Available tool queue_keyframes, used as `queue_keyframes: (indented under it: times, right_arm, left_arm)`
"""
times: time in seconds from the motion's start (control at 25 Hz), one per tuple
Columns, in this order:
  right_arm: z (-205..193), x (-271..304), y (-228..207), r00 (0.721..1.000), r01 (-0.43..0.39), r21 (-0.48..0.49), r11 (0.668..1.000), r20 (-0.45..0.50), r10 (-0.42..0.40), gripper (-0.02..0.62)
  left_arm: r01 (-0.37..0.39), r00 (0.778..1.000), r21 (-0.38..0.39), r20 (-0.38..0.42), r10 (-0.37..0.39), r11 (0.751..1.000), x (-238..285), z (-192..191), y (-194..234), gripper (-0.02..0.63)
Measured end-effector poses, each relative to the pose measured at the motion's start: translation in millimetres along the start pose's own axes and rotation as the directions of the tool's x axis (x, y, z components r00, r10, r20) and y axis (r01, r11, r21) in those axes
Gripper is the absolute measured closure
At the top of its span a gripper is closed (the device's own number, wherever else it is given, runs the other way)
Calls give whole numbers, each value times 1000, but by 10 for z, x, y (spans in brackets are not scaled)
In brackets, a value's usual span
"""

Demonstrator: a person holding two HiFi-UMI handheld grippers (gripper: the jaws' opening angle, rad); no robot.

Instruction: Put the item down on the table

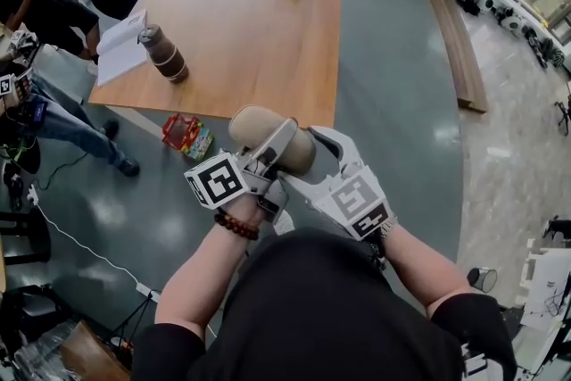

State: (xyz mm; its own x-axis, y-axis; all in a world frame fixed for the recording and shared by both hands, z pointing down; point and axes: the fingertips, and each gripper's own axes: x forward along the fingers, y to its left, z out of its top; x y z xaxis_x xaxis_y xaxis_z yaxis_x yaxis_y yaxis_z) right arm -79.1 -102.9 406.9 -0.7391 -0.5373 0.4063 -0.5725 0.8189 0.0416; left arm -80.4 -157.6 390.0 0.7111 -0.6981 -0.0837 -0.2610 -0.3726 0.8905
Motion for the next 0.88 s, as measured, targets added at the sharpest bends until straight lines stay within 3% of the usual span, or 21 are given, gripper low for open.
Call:
queue_keyframes:
  times: [0.4,0.88]
  right_arm:
    - [78,330,-69,999,9,-31,999,-38,-10,230]
    - [-13,555,-337,998,-11,-51,999,-56,8,236]
  left_arm:
    - [19,1000,0,-25,-19,1000,81,201,83,241]
    - [-42,999,37,-25,43,998,292,292,330,236]
